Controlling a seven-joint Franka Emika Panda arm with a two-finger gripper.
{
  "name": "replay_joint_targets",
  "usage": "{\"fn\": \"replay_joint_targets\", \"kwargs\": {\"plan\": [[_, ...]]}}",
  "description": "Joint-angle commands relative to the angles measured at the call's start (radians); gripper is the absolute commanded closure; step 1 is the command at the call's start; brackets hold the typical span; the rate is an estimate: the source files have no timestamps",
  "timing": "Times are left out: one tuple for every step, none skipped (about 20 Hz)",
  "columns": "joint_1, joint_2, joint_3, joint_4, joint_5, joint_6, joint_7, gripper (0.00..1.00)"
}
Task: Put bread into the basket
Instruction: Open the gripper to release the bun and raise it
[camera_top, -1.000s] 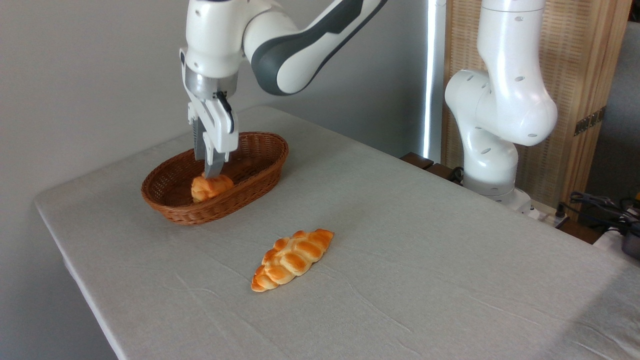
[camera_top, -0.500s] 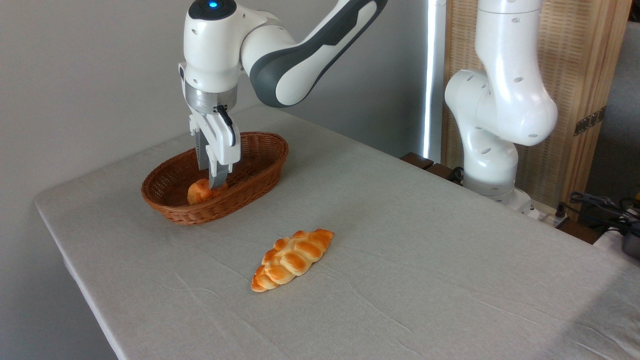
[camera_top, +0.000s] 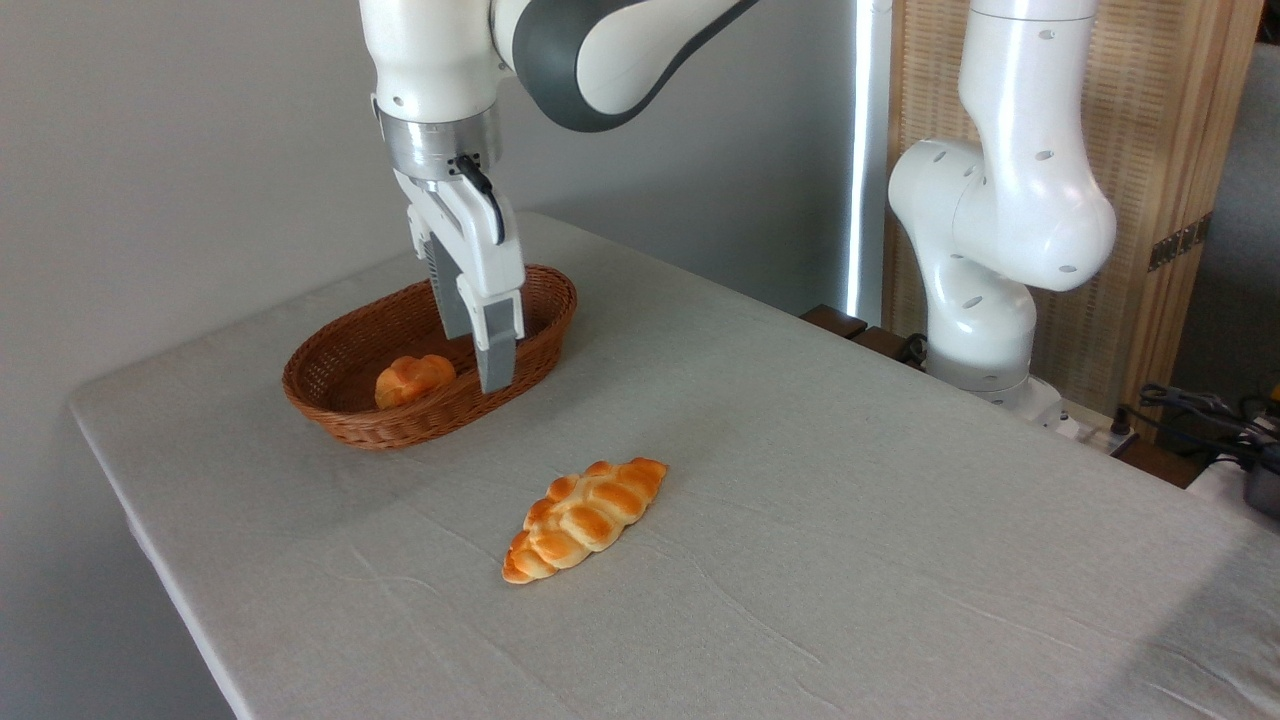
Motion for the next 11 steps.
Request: {"fn": "replay_joint_targets", "kwargs": {"plan": [[-0.007, 0.01, 0.034, 0.059, 0.118, -0.088, -0.09, 0.0], [-0.007, 0.011, 0.037, 0.078, 0.168, -0.133, -0.09, 0.0], [-0.007, 0.013, 0.038, 0.091, 0.207, -0.159, -0.092, 0.0], [0.003, 0.011, 0.041, 0.096, 0.225, -0.165, -0.099, 0.0], [0.028, 0.01, 0.059, 0.113, 0.218, -0.164, -0.099, 0.0], [0.036, 0.01, 0.072, 0.14, 0.21, -0.164, -0.098, 0.0], [0.041, 0.01, 0.073, 0.16, 0.192, -0.164, -0.096, 0.0], [0.042, 0.01, 0.093, 0.165, 0.166, -0.164, -0.096, 0.0], [0.041, 0.008, 0.116, 0.165, 0.134, -0.167, -0.098, 0.0], [0.041, 0.003, 0.122, 0.165, 0.108, -0.168, -0.099, 0.0], [0.041, 0.002, 0.124, 0.165, 0.1, -0.17, -0.098, 0.0]]}}
